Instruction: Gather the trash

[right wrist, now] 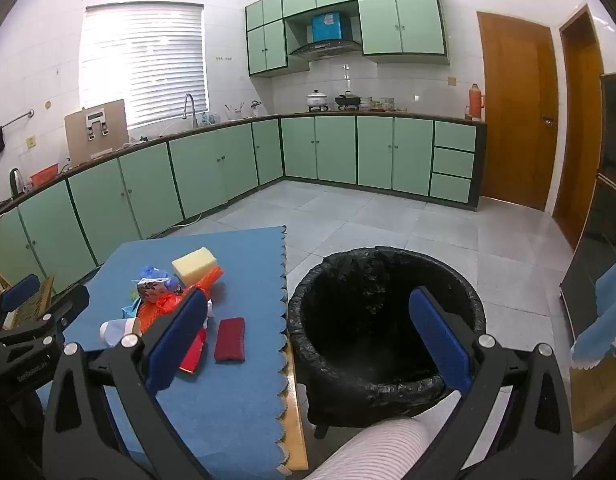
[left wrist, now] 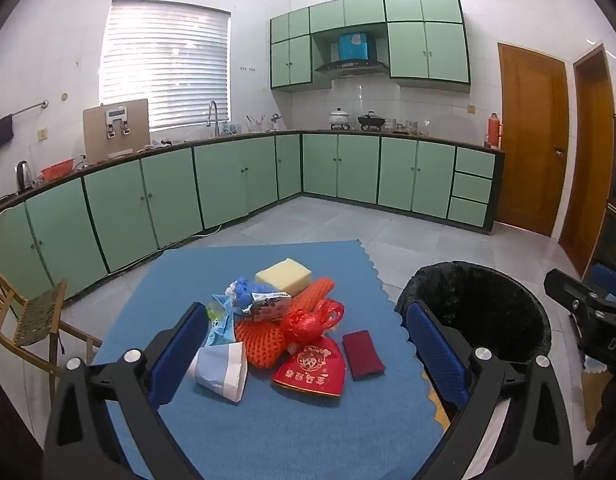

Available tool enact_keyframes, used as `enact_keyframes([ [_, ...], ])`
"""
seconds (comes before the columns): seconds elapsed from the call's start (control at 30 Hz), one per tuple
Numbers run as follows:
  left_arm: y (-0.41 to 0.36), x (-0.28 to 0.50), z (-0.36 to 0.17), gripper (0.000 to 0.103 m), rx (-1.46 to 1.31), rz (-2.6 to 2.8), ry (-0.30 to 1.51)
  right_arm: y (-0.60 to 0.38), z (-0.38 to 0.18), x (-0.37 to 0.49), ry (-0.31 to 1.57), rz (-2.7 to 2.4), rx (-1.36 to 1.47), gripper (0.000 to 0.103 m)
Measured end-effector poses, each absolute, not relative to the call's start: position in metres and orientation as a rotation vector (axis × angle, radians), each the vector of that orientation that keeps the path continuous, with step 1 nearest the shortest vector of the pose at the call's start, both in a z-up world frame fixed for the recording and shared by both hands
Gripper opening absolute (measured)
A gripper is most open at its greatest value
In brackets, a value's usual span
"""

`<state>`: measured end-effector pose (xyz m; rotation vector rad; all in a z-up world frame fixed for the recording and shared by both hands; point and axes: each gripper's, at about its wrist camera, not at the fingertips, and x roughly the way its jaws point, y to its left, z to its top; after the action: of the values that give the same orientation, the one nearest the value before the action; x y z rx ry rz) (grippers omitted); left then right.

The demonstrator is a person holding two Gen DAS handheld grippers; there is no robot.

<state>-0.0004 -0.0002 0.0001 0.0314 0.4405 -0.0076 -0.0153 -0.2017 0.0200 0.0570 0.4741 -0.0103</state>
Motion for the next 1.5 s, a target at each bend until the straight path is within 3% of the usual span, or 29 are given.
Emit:
enact_keyframes([
  [1.5, 0.005, 0.001, 0.004, 0.097, 0.026, 0.003, 0.434, -0.205, 0.024, -0.012, 0.469, -0.017, 0.075, 0.098],
])
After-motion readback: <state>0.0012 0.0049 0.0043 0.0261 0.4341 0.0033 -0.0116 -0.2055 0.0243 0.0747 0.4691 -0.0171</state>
